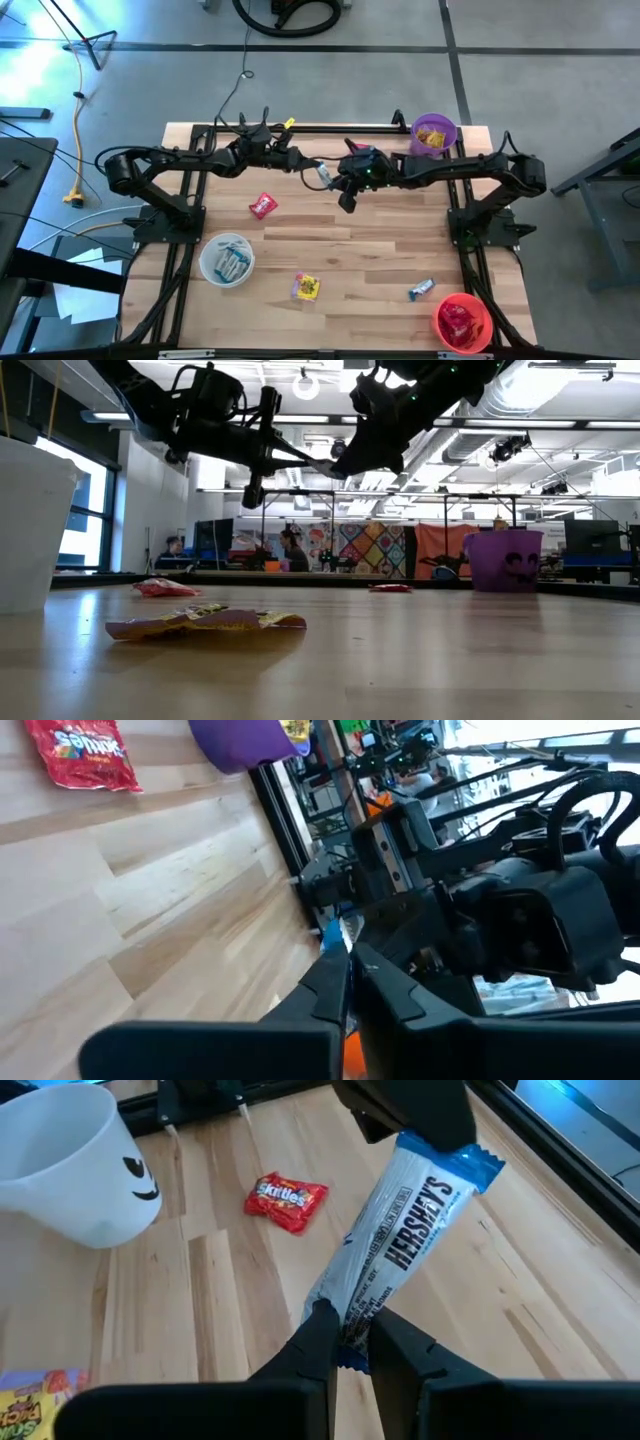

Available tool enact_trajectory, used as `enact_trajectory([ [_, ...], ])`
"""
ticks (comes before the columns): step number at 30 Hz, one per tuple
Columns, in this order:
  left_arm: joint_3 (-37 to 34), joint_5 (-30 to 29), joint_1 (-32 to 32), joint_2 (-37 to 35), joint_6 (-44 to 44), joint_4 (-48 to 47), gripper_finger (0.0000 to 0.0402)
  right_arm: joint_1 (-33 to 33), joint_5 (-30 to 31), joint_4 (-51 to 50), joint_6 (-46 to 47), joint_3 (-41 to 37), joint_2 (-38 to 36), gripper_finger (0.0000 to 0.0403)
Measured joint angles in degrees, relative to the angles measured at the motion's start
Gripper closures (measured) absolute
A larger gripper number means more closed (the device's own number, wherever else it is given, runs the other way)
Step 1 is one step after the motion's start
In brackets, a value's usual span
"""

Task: Sort candy
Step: Put the white chocolate bar into the white bin

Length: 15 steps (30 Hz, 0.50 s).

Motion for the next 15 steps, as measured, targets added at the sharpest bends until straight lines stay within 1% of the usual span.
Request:
enact_trajectory([
  [5,0.0,-0.22,0.0,0.0,1.55,0.0,0.0401,0.26,0.02,0.06,0.04,0.0,0.0,0.0365],
  [12,0.0,-0.39,0.04,0.0,3.12,0.51,0.0402,0.23,0.04,0.71,0.26,0.0,0.0,0.0338],
  [15,0.0,-0.35,0.04,-0.06,3.06,1.4,0.0401,0.23,0.02,1.98,0.24,0.0,0.0,0.0333],
])
